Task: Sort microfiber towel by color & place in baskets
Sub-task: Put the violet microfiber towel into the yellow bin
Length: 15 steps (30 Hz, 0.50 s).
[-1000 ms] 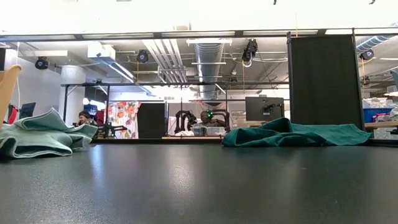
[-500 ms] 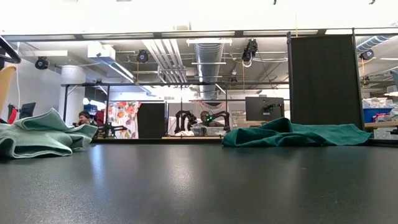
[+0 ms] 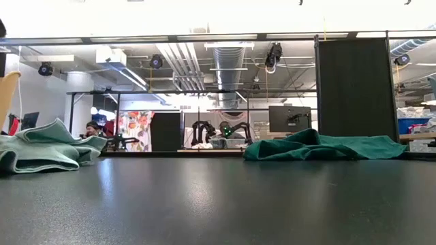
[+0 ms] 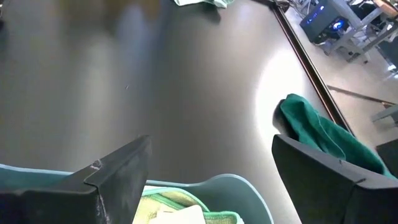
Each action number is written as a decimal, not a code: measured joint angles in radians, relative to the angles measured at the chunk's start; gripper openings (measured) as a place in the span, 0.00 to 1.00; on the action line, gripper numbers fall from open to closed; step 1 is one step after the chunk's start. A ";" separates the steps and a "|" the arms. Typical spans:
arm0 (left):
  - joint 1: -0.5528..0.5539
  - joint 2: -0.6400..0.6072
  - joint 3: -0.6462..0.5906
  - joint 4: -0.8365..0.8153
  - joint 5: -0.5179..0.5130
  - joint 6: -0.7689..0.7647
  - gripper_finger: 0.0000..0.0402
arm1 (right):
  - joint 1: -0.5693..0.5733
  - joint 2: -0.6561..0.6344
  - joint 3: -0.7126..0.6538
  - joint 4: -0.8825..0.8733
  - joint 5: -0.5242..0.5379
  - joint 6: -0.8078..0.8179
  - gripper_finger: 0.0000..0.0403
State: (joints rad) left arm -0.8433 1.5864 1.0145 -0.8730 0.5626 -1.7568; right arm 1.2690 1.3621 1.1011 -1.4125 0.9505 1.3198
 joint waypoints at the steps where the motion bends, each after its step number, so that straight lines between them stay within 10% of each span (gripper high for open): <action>1: 0.000 0.000 0.014 -0.012 0.000 -0.003 0.63 | 0.000 0.000 0.000 0.002 0.000 -0.004 0.81; 15: 0.002 -0.002 0.261 -0.230 -0.209 -0.093 0.67 | 0.000 0.000 0.001 0.019 0.063 -0.022 0.81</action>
State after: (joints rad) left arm -0.8415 1.5848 1.2759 -1.1030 0.3533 -1.8498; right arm 1.2690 1.3621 1.1019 -1.3931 1.0132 1.2976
